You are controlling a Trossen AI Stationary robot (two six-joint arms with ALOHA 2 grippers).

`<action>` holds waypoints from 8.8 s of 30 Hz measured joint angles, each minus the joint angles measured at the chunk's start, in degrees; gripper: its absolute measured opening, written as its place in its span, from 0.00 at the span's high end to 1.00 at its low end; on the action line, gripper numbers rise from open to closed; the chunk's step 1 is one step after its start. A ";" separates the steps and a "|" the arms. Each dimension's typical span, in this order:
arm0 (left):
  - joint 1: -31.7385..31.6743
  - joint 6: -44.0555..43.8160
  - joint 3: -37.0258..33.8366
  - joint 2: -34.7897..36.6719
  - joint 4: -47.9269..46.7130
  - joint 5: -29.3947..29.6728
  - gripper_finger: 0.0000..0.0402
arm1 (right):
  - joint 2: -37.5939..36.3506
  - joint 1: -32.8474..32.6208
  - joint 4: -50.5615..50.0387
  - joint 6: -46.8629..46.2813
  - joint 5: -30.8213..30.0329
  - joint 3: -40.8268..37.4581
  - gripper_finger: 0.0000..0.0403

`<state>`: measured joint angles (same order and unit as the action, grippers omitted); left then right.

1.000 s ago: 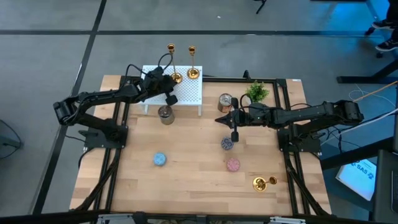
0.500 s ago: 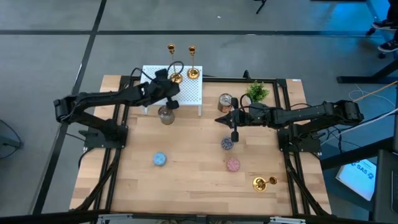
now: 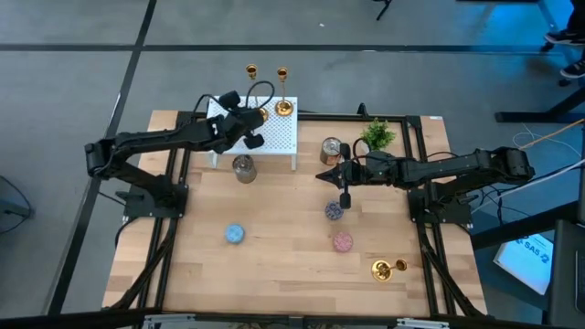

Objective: Pick & Place candle stick holders
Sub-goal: Adjust the left gold candle holder to align with the other gold candle holder, then put the gold candle holder on the shelf to align with the other gold candle holders

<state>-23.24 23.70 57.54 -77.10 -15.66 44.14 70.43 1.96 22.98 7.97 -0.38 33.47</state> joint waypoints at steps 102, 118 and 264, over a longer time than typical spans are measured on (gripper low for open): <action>-3.59 17.54 0.00 -2.61 5.28 -7.24 1.00 | 0.00 0.00 -0.46 -1.09 0.48 0.00 0.99; 11.13 -4.27 -2.51 13.75 -11.29 -10.08 1.00 | 0.00 -0.19 1.21 -4.60 1.04 0.00 0.97; 37.39 -21.43 -15.19 16.30 5.31 -10.73 1.00 | 2.64 -77.29 -66.28 -92.84 -36.04 12.94 0.59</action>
<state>14.15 2.26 42.35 -60.80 -10.35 33.41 73.08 -75.33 -43.31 -84.88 -36.42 46.41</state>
